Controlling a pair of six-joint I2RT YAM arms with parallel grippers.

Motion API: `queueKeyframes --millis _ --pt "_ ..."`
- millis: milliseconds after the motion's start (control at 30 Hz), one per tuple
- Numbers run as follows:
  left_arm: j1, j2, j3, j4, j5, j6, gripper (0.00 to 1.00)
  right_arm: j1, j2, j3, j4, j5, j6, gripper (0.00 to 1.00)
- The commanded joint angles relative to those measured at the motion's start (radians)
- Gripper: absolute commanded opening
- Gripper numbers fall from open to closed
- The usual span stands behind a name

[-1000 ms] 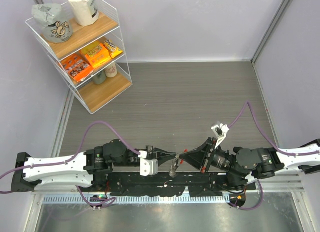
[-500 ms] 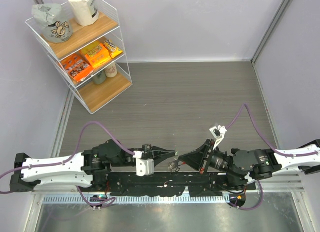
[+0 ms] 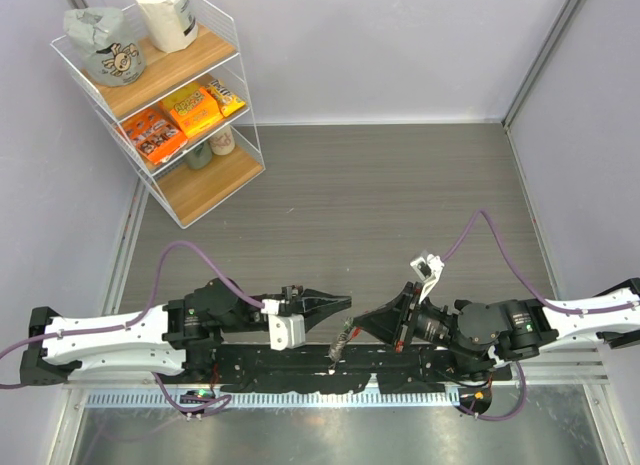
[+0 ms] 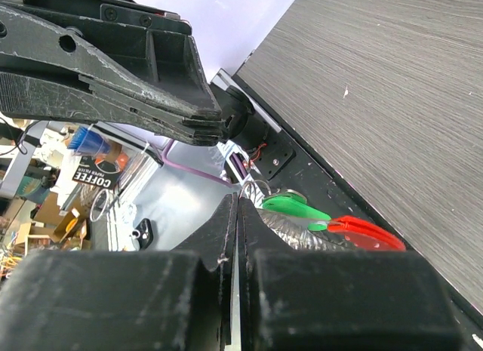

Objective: Put the keys on the keyring

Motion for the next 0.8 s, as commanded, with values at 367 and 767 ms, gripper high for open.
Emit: queueKeyframes --millis 367,767 --pt "-0.004 -0.083 -0.021 -0.029 0.006 -0.049 0.36 0.004 -0.024 0.018 0.038 0.034 0.019 0.06" --pt "-0.004 -0.079 -0.025 -0.126 0.066 -0.135 0.51 0.005 -0.026 0.028 0.029 0.037 0.011 0.06"
